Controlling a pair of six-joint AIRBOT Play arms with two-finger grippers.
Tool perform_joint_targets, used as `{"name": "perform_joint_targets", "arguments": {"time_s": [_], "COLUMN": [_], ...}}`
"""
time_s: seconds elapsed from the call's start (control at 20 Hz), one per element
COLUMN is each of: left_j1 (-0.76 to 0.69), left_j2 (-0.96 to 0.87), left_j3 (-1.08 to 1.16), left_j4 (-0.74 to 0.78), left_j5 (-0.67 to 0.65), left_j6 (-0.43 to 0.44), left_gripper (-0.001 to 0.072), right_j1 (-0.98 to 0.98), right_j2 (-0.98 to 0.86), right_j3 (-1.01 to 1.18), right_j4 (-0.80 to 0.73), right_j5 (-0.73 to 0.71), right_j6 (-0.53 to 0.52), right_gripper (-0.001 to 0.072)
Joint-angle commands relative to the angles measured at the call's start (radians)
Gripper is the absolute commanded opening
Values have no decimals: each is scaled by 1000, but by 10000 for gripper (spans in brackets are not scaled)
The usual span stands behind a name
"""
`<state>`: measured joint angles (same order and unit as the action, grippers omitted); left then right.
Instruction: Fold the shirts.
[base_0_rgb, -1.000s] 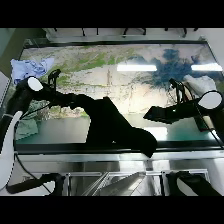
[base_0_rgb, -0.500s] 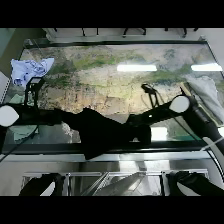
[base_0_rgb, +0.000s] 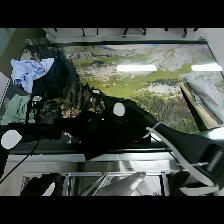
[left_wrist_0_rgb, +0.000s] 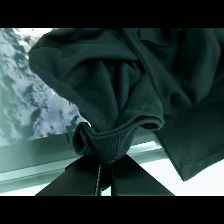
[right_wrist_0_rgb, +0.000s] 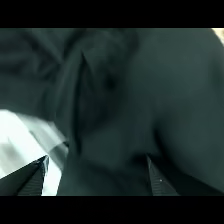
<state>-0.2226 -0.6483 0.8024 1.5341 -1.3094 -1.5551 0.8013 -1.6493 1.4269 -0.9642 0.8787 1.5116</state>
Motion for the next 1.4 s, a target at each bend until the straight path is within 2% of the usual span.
{"name": "perform_joint_targets", "arguments": {"time_s": [0.0,0.25,0.3,0.35,0.4,0.6,0.9,1.0,1.2,1.35], "left_j1": [-1,-1,-1,-1,-1,-1,0,0,0,-1], "left_j2": [36,36,36,36,36,36,36,36,36,36], "left_j3": [-10,-10,-10,-10,-10,-10,-9,20,191,341], "left_j4": [12,18,19,19,19,21,106,116,125,124], "left_j5": [10,12,14,16,21,38,22,-1,-7,-8], "left_j6": [1,2,2,2,2,2,2,2,2,2], "left_gripper": [17,17,17,17,17,17,17,17,17,17], "right_j1": [48,98,105,104,102,56,-132,-214,-401,-551], "right_j2": [-174,-227,-227,-227,-224,-140,181,311,564,714], "right_j3": [123,138,138,138,138,138,137,137,137,137], "right_j4": [1,60,60,61,60,40,-238,-291,-375,-497], "right_j5": [-10,-35,-42,-44,-42,51,467,563,689,704], "right_j6": [58,60,59,56,58,60,93,94,93,78], "right_gripper": [697,693,536,255,24,20,19,19,19,19]}}
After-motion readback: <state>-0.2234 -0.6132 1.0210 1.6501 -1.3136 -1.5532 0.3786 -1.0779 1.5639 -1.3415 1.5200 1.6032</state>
